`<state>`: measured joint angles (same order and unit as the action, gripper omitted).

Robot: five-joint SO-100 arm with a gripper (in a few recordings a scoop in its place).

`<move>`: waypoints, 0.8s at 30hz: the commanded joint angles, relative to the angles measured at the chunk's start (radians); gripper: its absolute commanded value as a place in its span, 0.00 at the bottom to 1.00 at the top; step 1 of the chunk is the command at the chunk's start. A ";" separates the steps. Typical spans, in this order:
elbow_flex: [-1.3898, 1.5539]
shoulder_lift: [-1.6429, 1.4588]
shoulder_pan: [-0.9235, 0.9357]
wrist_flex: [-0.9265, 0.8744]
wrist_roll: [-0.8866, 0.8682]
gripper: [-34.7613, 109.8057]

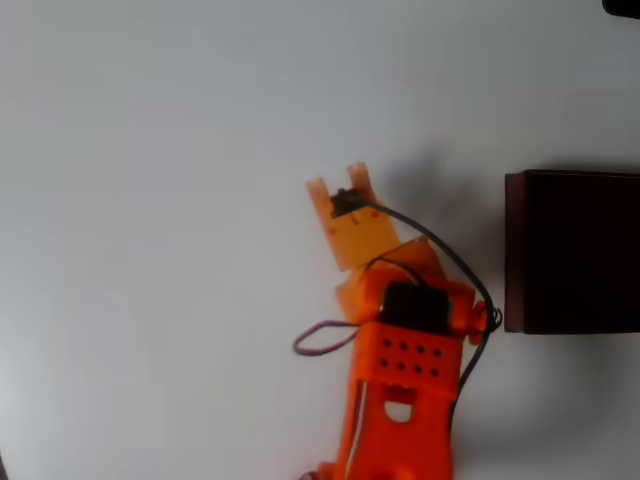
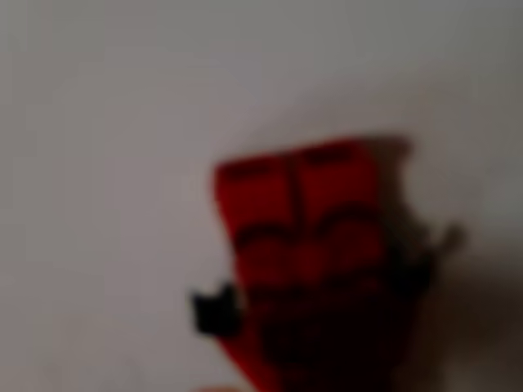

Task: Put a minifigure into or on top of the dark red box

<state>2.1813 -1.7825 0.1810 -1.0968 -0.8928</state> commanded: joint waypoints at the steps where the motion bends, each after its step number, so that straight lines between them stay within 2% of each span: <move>1: 0.014 -0.044 0.021 -0.005 -0.005 0.38; 24: 0.127 -0.109 0.018 0.014 -0.038 0.38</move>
<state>2.3010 -1.8515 0.1933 -1.0907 -0.9143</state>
